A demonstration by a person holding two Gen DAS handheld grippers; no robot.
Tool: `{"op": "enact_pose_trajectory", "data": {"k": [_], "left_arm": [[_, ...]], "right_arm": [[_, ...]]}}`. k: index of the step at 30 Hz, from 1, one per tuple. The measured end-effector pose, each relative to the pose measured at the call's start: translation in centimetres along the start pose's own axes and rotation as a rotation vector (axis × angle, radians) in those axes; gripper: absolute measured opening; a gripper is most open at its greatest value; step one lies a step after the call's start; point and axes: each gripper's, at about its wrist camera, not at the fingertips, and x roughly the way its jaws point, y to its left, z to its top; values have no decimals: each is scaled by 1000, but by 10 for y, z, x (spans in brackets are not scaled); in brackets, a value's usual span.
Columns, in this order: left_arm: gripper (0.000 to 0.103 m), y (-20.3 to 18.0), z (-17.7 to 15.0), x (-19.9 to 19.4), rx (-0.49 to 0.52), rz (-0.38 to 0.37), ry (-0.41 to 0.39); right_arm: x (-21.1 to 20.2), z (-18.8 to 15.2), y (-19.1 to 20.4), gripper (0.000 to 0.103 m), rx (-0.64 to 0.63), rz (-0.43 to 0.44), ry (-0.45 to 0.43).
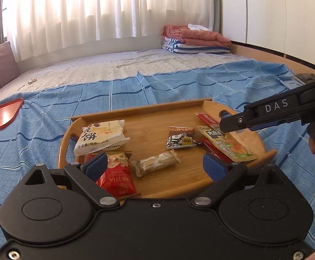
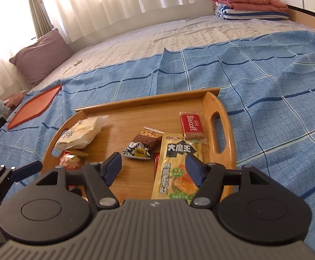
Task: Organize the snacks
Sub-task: 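Move both tools back toward the remaining snacks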
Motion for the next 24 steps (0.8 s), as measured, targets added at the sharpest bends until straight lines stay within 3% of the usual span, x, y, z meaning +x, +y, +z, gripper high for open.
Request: {"op": "enact_pose_trajectory", "data": {"k": [11,24], "left_arm": [[96,-2,-22,-57,-37,-41,-27],[96,-26,-57,-92,-2,-106,26]], "right_arm": [[-36,-28,-3,82,-69,-33,-14],[-53,-59,-17,89,-81,-79,-4]]}}
